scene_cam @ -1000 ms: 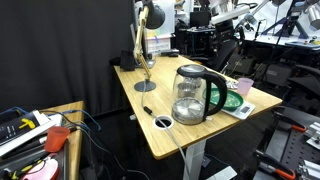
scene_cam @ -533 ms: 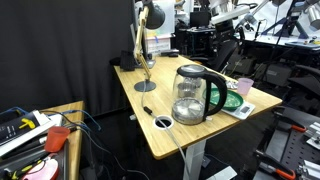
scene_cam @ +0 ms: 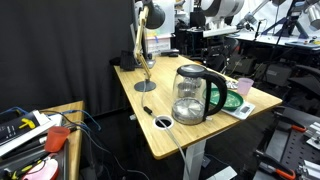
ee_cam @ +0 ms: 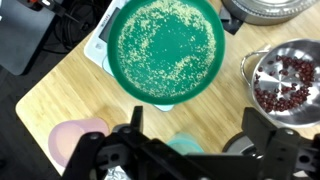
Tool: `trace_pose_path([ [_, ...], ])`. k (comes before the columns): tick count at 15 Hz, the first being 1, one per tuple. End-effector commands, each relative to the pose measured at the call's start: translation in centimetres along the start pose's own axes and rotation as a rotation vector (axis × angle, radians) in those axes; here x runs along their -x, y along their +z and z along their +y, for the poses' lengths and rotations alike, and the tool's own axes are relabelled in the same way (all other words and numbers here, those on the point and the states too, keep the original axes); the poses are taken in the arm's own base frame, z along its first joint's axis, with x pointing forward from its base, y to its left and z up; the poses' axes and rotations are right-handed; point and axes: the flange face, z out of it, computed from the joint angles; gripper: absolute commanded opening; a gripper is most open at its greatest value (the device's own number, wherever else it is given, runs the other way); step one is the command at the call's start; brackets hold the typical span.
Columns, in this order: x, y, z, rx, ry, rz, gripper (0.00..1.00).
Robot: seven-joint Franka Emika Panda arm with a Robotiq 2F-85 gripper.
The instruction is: Move the cup to the left
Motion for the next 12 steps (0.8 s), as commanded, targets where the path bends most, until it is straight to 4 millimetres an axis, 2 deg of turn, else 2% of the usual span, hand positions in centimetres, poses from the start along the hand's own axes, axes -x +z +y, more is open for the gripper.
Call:
trace_pose_path([
  [1,-4.0,-0.7,-0.7,-0.096,0.068,0.020,1.00],
  [4,-7.2,-2.1,-0.5,-0.142,0.131,0.092,1.00],
  [6,-8.0,-1.8,-0.3,-0.128,0.151,0.109,1.00],
  [12,-8.5,2.6,-1.5,-0.057,0.186,0.043,1.00],
])
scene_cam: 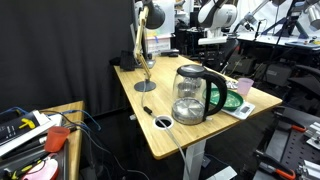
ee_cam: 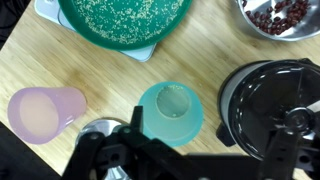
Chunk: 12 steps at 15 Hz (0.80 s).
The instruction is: Move the cup to the left
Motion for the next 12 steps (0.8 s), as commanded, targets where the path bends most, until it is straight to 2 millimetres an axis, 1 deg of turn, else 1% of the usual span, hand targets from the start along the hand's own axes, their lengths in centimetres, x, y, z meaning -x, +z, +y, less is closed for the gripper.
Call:
trace_pose_path([
  [1,-0.6,1.1,-1.1,0.019,0.035,-0.020,1.00],
  [4,-1.3,2.1,-1.5,0.035,0.059,-0.013,1.00],
  [8,-1.4,4.4,-1.1,0.068,0.078,-0.037,1.00],
  [12,-1.6,5.7,-0.9,0.088,0.088,-0.054,1.00],
])
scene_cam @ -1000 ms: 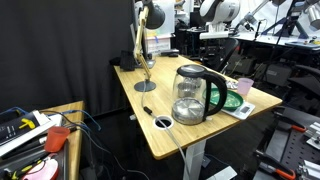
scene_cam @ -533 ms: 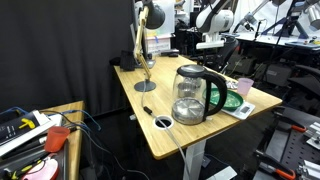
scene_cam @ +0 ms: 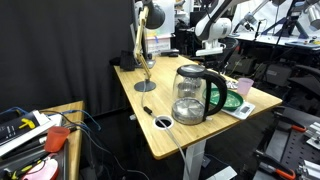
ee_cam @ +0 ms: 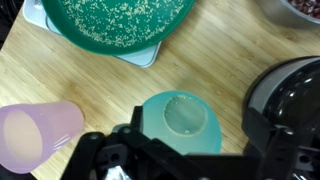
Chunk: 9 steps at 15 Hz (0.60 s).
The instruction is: Move the cup to the left
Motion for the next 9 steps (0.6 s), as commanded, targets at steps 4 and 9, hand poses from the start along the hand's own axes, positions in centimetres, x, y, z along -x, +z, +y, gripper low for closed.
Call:
trace_pose_path([
  [4,-0.63,0.05,-0.08,0.019,0.019,-0.032,0.60],
  [9,-0.94,-0.45,-0.38,0.013,0.021,-0.030,0.24],
])
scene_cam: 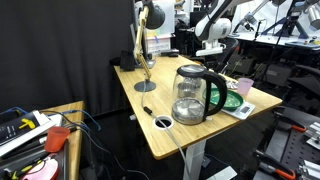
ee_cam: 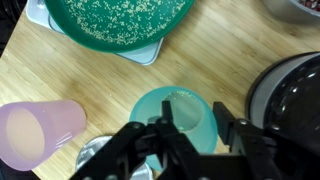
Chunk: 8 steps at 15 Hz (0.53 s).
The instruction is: Move the cup to the left
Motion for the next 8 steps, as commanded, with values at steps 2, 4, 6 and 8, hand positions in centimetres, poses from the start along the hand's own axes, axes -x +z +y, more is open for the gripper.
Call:
trace_pose_path([
  [2,-0.4,-0.8,-0.5,-0.002,0.011,-0.014,0.12],
  [4,-0.5,-1.3,-0.6,-0.012,0.012,-0.006,0.01],
  [6,-0.7,-1.8,-0.7,-0.020,0.013,-0.001,0.00],
  [8,-0.9,-2.1,-0.7,-0.025,0.016,0.000,0.01],
])
